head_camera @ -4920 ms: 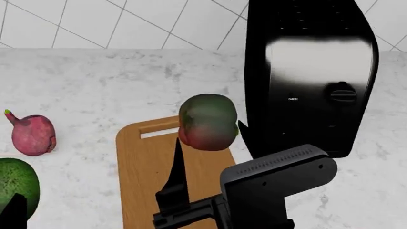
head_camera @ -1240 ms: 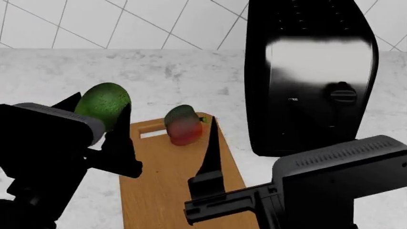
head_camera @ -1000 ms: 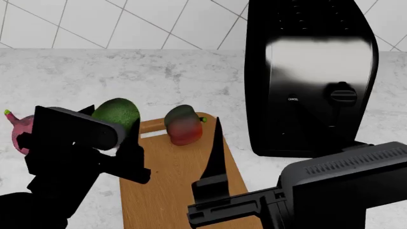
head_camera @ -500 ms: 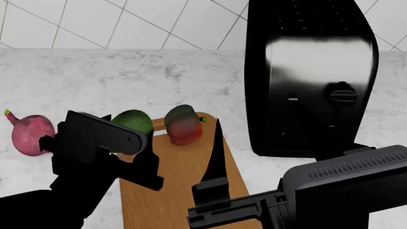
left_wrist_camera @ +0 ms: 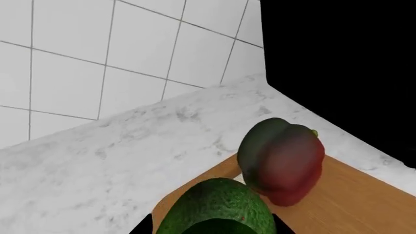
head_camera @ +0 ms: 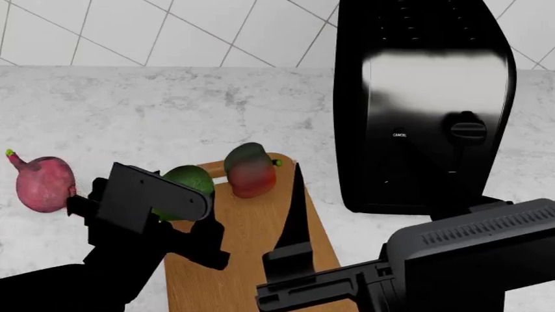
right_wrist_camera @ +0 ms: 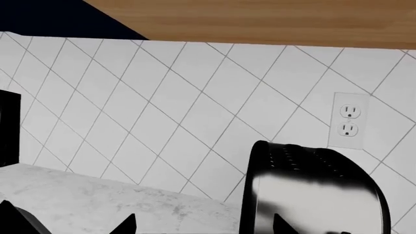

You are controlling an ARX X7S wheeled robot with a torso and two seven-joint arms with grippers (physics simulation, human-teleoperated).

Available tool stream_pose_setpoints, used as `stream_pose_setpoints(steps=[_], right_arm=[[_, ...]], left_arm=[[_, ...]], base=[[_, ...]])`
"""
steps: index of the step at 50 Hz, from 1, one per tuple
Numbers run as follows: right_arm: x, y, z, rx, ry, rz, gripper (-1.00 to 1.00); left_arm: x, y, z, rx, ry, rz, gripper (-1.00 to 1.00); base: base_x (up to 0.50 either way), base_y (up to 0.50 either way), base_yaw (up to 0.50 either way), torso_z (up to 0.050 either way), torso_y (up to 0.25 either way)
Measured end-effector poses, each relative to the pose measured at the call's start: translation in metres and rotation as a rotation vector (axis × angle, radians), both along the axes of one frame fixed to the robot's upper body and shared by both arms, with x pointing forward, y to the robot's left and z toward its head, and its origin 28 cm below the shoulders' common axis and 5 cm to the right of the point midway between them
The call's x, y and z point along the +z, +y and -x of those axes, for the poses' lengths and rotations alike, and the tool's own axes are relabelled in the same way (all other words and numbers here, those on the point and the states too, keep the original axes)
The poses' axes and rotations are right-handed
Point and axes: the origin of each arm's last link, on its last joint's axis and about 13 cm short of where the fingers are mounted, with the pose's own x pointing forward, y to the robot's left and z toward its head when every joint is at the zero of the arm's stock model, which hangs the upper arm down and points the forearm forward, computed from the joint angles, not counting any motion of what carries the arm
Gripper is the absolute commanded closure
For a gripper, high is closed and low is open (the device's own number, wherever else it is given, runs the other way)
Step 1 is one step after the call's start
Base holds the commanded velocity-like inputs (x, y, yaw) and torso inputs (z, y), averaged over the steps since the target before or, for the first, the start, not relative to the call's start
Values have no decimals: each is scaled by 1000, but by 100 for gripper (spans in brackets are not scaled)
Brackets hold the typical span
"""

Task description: Place the avocado, onion, tomato and bell pepper on the cutting board.

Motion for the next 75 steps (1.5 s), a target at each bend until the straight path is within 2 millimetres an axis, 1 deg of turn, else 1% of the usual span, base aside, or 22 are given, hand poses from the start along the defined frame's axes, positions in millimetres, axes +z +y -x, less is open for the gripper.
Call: stream_pose_setpoints(steps=[29,30,48,66,75], right_arm=[[0,-1,1,-3,2,-3,-100],[0,-1,1,-3,2,-3,-100],[0,-1,1,0,5,-2,-100],[0,0,1,5,6,0,-100],[0,0,2,7,6,2,-100]], left_arm=[[-10,-3,-4,-3,15,-26,100],[-10,-3,-4,-3,15,-26,-100],[-8,-4,-2,-2,10,-4,-100],[11,-9,12,-53,-46,34,-100],[23,-7,19,-60,-82,60,-100]], base=[[0,0,0,0,0],[0,0,0,0,0],[0,0,0,0,0],[0,0,0,0,0],[0,0,0,0,0]])
